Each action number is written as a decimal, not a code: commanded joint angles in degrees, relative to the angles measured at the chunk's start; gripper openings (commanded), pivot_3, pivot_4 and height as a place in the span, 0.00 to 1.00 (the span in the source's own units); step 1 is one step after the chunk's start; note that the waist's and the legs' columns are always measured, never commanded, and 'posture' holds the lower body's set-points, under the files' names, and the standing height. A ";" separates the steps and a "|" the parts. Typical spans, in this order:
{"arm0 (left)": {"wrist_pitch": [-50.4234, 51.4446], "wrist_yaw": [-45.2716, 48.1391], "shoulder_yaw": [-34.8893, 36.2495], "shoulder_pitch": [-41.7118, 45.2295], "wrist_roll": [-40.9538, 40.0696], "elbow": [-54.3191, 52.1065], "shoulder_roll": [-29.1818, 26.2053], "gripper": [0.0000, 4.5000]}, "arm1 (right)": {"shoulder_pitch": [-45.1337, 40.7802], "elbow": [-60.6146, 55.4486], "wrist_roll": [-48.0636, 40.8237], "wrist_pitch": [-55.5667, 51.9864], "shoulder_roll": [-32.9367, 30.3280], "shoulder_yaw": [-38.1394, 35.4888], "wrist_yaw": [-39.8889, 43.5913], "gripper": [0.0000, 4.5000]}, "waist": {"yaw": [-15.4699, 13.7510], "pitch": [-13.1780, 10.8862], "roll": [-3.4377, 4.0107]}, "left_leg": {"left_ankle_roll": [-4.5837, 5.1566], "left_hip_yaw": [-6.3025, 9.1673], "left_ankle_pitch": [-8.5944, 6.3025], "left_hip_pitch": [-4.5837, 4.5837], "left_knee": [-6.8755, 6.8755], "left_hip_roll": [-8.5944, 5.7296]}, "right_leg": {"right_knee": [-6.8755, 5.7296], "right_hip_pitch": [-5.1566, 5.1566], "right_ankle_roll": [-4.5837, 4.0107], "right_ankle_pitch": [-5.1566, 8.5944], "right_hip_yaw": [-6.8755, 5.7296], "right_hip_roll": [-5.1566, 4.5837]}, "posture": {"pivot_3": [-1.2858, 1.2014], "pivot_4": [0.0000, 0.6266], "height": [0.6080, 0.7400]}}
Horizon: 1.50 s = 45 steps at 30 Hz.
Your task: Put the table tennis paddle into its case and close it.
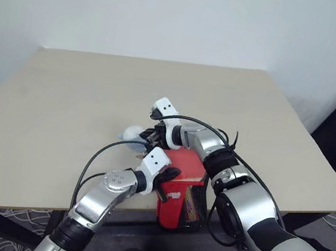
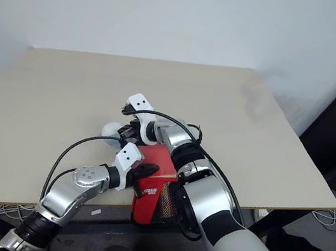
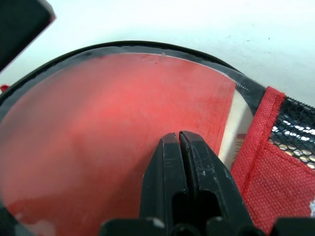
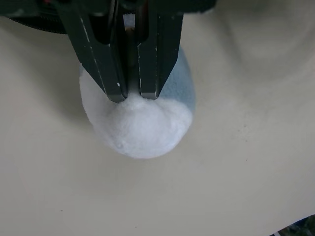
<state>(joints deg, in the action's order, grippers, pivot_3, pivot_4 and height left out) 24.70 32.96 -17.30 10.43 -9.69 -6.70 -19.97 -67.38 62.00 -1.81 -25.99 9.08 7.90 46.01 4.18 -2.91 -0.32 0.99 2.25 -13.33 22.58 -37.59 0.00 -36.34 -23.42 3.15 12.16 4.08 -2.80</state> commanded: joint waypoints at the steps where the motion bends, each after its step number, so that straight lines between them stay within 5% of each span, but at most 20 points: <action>1: -1.06 1.28 -1.74 2.19 1.67 -0.25 0.44 0.00 | -0.45 -0.41 -0.30 0.31 1.86 -0.21 -0.44 0.01 | 0.01 0.00 0.00 | 0.00 0.01 0.00 0.00 -0.02 -0.01 | -0.07 -0.01 0.00 0.00 0.01 0.00 | 0.52 0.00 1.00; 16: 0.69 4.49 -2.00 0.01 2.17 -1.81 -0.83 0.00 | -3.43 4.13 -3.43 1.96 3.65 -6.85 -6.95 0.01 | 0.02 0.00 0.00 | 0.00 0.04 0.00 -0.03 -0.07 -0.05 | -0.27 -0.03 0.05 0.05 0.04 -0.01 | 0.52 0.00 1.00; 39: 2.19 4.89 -2.02 -0.54 2.27 -1.84 -0.70 0.00 | -3.52 7.79 -2.85 6.55 8.42 -7.58 -23.40 0.01 | 0.01 0.00 0.00 | 0.00 0.06 0.00 -0.05 -0.08 -0.06 | -0.27 -0.01 0.05 0.05 0.04 -0.01 | 0.52 0.00 1.00; 45: 2.14 4.82 -2.09 -0.61 2.39 -1.88 -0.46 0.00 | -4.13 7.12 -2.96 5.29 9.29 -5.58 -16.66 0.01 | 0.02 0.01 0.01 | 0.01 0.06 0.00 -0.06 -0.10 -0.06 | -0.27 0.01 0.06 0.06 0.04 -0.01 | 0.52 0.00 1.00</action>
<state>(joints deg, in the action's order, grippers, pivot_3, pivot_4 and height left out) 26.10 37.31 -18.51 10.22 -7.64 -8.57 -20.42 -69.02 71.37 -4.50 -21.33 9.75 1.64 27.08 4.20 -2.90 -0.31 1.00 2.31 -13.33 22.52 -37.68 -0.07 -36.62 -23.41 3.20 12.22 4.13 -2.81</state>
